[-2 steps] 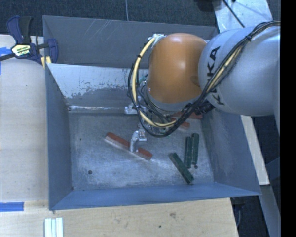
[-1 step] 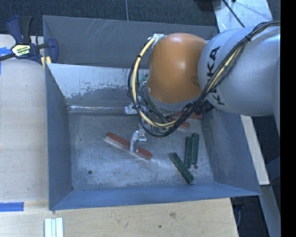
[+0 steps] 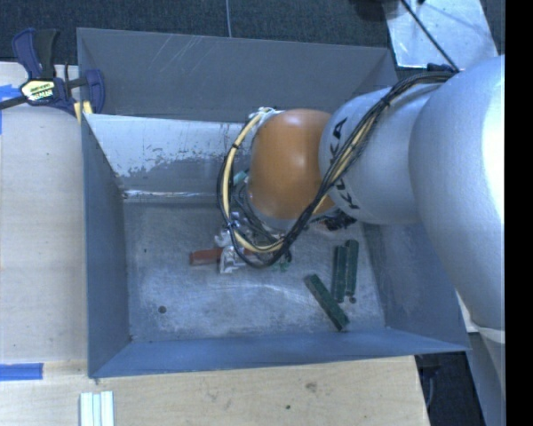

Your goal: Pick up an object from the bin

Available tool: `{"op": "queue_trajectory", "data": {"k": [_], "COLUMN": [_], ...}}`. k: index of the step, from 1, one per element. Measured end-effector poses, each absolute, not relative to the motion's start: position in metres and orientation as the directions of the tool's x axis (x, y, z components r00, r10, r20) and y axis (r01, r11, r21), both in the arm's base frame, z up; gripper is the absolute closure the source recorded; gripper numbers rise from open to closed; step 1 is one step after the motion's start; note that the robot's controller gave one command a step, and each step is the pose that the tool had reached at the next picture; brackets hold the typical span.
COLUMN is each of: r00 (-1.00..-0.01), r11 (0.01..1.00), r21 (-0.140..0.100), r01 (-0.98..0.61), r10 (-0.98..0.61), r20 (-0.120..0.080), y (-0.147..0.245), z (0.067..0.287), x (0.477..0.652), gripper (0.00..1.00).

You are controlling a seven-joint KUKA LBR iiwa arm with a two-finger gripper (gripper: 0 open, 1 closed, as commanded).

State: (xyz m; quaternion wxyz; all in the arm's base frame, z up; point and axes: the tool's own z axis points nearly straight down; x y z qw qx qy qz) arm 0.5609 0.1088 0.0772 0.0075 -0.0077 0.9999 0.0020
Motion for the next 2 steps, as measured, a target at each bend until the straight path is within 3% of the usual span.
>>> {"op": "queue_trajectory", "data": {"k": [1,2], "r00": [-1.000,-0.998], "r11": [1.000,0.998], "r21": [0.004,0.000], "r01": [-0.015,-0.058], "r10": [-0.015,-0.058], "r20": [-0.015,-0.003], "y": [0.109,0.109], "z": [0.077,0.202], "x": [0.561,0.563], "gripper": [1.00,1.00]}}
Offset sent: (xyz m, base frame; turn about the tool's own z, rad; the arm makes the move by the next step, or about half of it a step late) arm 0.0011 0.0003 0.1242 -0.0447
